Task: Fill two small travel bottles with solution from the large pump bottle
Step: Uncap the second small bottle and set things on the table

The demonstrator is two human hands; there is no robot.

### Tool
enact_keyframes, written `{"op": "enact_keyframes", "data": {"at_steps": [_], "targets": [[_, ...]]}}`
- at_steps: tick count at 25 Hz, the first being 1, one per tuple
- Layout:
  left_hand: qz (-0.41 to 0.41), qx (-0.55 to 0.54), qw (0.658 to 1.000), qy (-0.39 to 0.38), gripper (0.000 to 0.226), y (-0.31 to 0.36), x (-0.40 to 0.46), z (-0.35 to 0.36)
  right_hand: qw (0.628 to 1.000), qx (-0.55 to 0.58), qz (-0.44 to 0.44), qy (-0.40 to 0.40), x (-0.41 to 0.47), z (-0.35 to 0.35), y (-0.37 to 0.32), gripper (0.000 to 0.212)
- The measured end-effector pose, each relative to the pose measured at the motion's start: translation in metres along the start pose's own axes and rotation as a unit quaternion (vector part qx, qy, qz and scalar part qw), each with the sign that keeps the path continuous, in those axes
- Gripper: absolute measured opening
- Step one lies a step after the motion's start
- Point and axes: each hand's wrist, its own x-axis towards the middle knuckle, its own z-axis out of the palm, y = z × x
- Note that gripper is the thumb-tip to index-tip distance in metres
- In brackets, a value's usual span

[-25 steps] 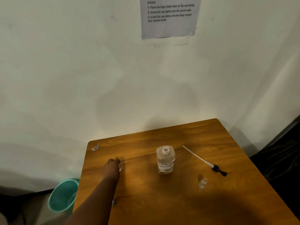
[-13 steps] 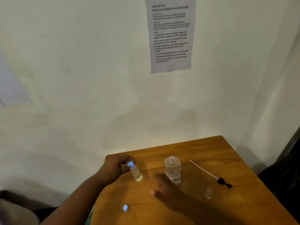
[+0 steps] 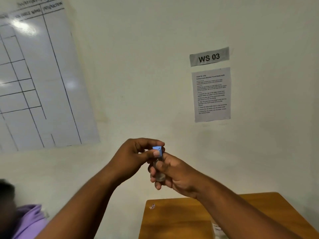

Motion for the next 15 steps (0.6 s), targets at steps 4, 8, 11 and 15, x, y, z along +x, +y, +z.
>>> {"op": "enact_keyframes", "data": {"at_steps": [4,8,11,15], "targets": [[-0.017,0.002,1.0,0.014,0.014,0.022,-0.013,-0.014,1.0,-0.008,-0.022,-0.005,-0.011,0.024,-0.009,0.033],[-0.007,0.02,0.997,0.071,0.017,0.03,-0.018,-0.004,0.995,-0.085,-0.038,0.03,-0.018,0.035,-0.014,0.033],[-0.007,0.04,0.996,0.075,0.023,0.027,-0.019,0.002,0.994,-0.079,-0.057,0.054,-0.019,0.036,-0.018,0.031],[-0.026,-0.097,0.995,-0.012,0.05,0.028,-0.022,0.003,0.989,-0.109,-0.066,0.081,-0.019,0.019,-0.027,0.03]]}}
